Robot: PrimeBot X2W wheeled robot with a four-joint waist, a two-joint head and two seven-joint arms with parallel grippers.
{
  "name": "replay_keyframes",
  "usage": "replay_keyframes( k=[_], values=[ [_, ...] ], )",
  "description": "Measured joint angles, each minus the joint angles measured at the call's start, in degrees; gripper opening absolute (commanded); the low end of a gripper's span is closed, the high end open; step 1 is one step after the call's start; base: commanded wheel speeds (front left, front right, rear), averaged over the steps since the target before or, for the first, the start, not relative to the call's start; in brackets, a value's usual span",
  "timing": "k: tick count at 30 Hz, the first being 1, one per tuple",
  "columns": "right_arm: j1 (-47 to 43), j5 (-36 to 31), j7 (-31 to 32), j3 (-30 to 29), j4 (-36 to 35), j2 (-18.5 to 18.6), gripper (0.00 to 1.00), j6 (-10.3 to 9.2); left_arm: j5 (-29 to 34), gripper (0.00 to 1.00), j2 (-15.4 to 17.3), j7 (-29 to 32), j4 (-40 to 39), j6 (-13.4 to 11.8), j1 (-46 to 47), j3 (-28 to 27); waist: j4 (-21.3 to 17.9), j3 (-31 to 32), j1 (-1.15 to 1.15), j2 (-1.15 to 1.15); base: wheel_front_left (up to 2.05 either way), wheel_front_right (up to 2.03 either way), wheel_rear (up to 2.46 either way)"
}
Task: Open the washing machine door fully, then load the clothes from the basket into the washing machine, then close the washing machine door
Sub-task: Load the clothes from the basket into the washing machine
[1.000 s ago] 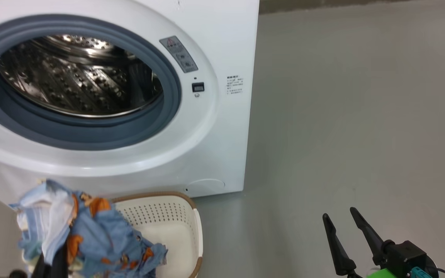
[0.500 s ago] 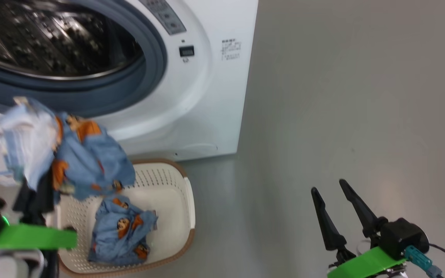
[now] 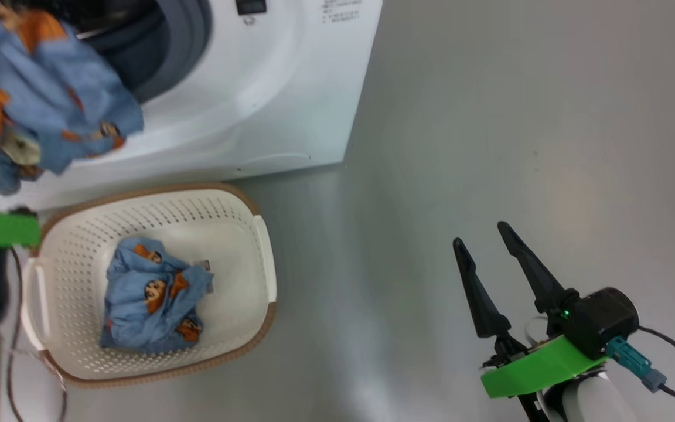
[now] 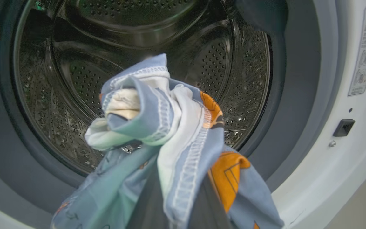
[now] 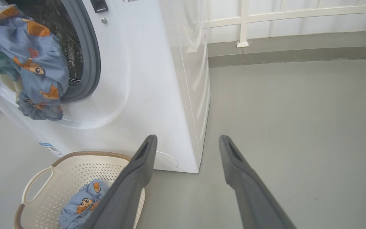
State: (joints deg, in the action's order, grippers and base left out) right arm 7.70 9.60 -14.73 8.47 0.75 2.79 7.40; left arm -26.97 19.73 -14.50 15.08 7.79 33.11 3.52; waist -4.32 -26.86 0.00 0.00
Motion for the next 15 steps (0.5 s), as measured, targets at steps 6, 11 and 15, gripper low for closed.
replay_keyframes(
  k=[6,11,15],
  values=[
    [1.7,0.2,0.0,0.6,-0.2,0.0,1.00,0.00,-0.7,0.00,2.1,0.0,3.6,0.0,7.2,0.7,-1.2,-4.0,0.00,0.00,0.00,0.00,0.00],
    [2.0,0.2,0.0,1.4,-0.5,0.0,1.00,0.00,-1.5,0.00,3.9,0.0,7.4,0.0,13.3,2.4,-2.3,-6.8,0.00,0.00,0.00,0.00,0.00],
    [2.4,0.7,0.0,2.1,-0.5,0.1,1.00,0.00,-3.0,0.00,4.6,0.0,10.8,0.0,18.6,4.5,-3.0,-8.9,0.00,0.00,0.00,0.00,0.00]
  ],
)
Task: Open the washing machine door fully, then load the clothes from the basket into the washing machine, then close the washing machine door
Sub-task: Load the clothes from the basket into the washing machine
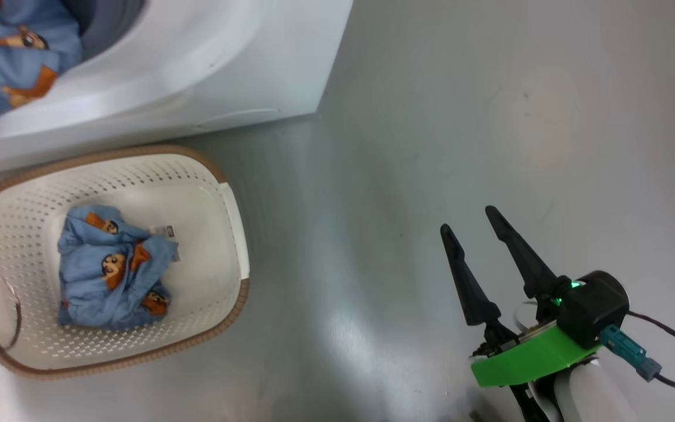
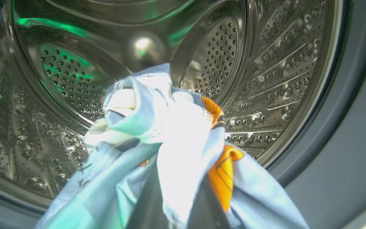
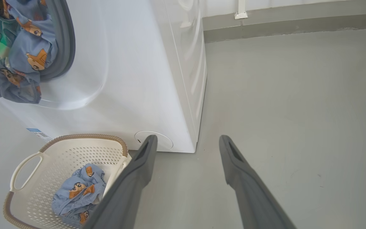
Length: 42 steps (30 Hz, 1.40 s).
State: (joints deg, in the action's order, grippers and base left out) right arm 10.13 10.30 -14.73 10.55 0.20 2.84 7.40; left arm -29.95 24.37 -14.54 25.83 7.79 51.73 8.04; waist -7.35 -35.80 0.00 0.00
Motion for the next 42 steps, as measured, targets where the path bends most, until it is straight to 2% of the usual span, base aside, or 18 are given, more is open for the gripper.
replay_keyframes(
  k=[10,21,24,25,26,32,38,41,42],
  values=[
    [1.4,1.0,0.0,3.0,-0.1,0.0,1.00,0.00,-4.8,0.00,4.3,0.5,12.8,0.0,15.7,9.2,-2.0,-4.6,0.00,0.00,0.00,0.00,0.00],
    [1.4,2.4,0.0,6.0,0.0,0.0,1.00,0.00,-6.0,0.00,7.8,0.4,18.0,0.0,24.0,14.9,-4.5,-7.4,0.00,0.00,0.00,0.00,0.00],
    [1.4,2.5,0.0,6.5,-0.1,0.0,1.00,0.00,-5.9,0.00,8.3,0.1,16.9,0.0,25.1,15.0,-4.9,-7.9,0.00,0.00,0.00,0.00,0.00],
    [1.4,3.0,0.0,7.0,-0.2,0.0,1.00,0.00,-4.7,0.00,8.7,0.1,12.7,0.0,25.9,13.9,-5.2,-8.5,0.00,0.00,0.00,0.00,0.00],
    [1.4,3.0,0.0,7.0,-0.2,0.0,1.00,0.00,-4.7,0.00,8.7,0.1,12.7,0.0,25.9,13.9,-5.2,-8.5,0.00,0.00,0.00,0.00,0.00],
    [1.5,3.6,0.0,7.4,-0.4,0.0,1.00,0.00,1.2,0.00,8.9,-0.2,0.8,0.0,25.2,5.5,-5.9,-10.1,0.00,0.00,0.00,0.00,0.00],
    [1.6,4.0,0.0,7.5,-0.2,0.0,1.00,0.00,2.7,0.00,7.6,-0.2,-0.5,0.0,20.5,3.2,-6.0,-10.0,0.00,0.00,0.00,0.00,0.00],
    [1.7,4.0,0.0,7.5,0.1,0.0,1.00,0.00,2.0,0.00,7.1,-0.2,2.7,0.0,20.1,3.5,-5.7,-9.8,0.00,0.00,0.00,0.00,0.00],
    [1.7,4.0,0.0,7.5,0.3,0.0,1.00,0.00,1.7,0.30,7.1,-0.2,4.4,0.0,20.0,4.1,-5.7,-9.6,0.00,0.00,0.00,0.00,0.00]
  ],
)
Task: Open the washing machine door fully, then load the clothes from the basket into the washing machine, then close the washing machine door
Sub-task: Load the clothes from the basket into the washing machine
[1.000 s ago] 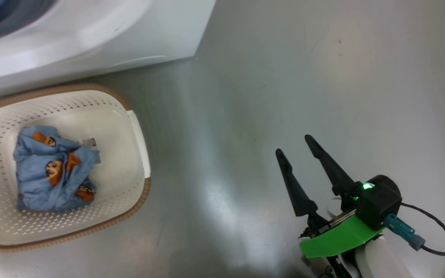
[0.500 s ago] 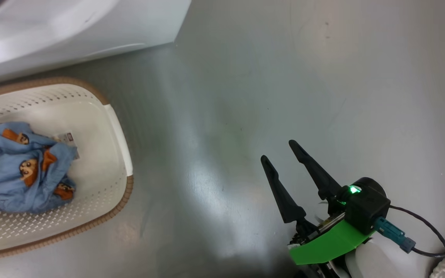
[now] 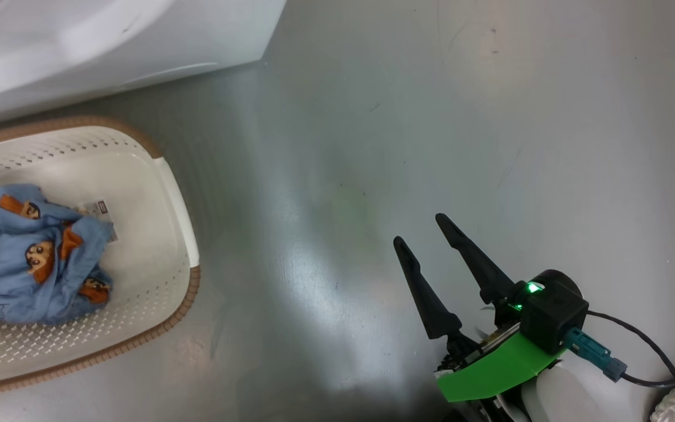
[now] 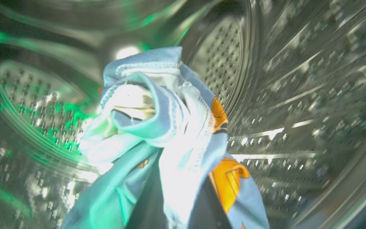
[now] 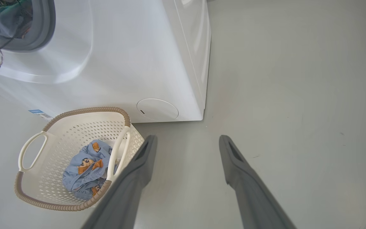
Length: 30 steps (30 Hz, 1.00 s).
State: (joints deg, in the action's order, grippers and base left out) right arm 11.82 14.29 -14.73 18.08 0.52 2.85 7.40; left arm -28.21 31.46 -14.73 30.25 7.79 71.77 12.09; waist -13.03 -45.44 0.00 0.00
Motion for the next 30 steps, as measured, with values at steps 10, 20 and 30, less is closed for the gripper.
replay_keyframes(
  k=[10,20,30],
  values=[
    [0.9,0.0,0.0,-0.1,0.8,0.0,1.00,0.00,-4.0,1.00,0.1,0.0,9.1,0.0,1.0,6.5,0.4,1.3,0.00,0.00,0.00,0.00,0.00],
    [1.1,0.0,0.0,-0.8,0.9,0.0,1.00,0.00,-7.1,1.00,-0.9,0.0,11.0,0.0,1.3,9.5,1.5,2.5,0.00,0.00,0.00,0.00,0.00],
    [2.3,0.0,0.0,-2.0,1.6,0.1,1.00,0.00,-9.1,1.00,-1.5,0.0,11.4,0.0,-0.4,11.7,3.1,3.7,0.00,0.00,0.00,0.00,0.00]
  ],
)
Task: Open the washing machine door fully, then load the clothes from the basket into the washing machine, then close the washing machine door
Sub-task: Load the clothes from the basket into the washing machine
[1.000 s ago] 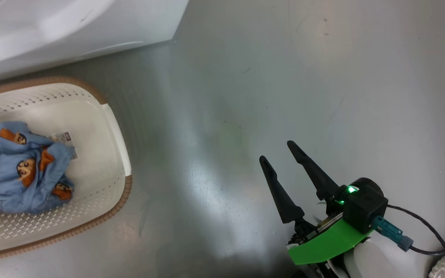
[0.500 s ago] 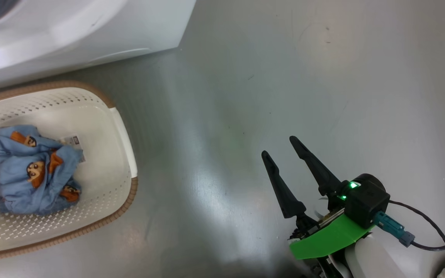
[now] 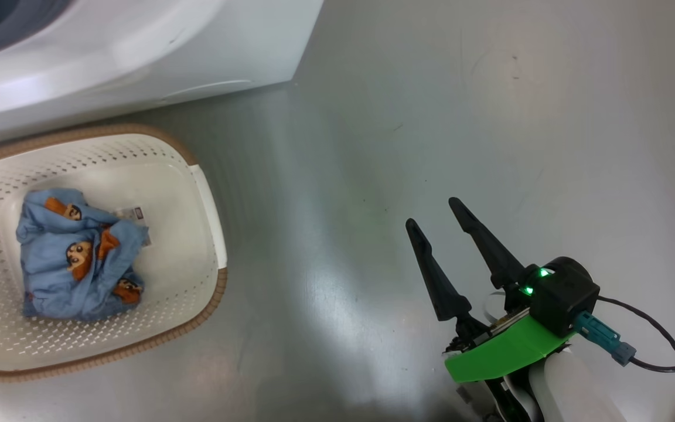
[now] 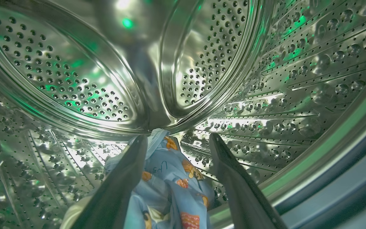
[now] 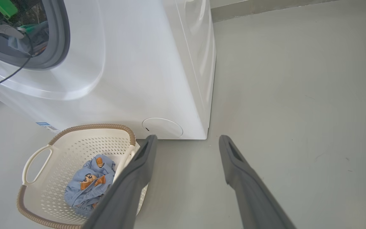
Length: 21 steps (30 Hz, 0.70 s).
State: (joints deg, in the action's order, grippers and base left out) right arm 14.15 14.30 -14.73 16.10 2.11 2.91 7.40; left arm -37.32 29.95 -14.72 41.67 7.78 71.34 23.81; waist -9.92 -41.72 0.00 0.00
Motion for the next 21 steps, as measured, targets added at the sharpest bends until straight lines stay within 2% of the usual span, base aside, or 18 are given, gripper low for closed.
replay_keyframes(
  k=[6,11,21],
  values=[
    [0.0,0.0,0.0,-0.5,0.3,0.0,1.00,0.00,-1.8,1.00,-0.1,0.0,-0.1,0.0,-0.8,1.0,0.9,0.6,0.00,0.00,0.00,0.00,0.00],
    [0.1,0.0,0.0,-1.5,0.4,0.0,1.00,0.00,-2.2,1.00,-0.2,0.0,-3.3,0.0,-2.1,0.6,1.9,0.9,0.00,0.00,0.00,0.00,0.00],
    [0.2,0.0,0.0,-2.6,0.5,0.1,1.00,0.00,-0.9,1.00,-2.1,0.0,-12.4,0.0,-9.8,-5.0,3.8,1.5,0.00,0.00,0.00,0.00,0.00]
  ],
)
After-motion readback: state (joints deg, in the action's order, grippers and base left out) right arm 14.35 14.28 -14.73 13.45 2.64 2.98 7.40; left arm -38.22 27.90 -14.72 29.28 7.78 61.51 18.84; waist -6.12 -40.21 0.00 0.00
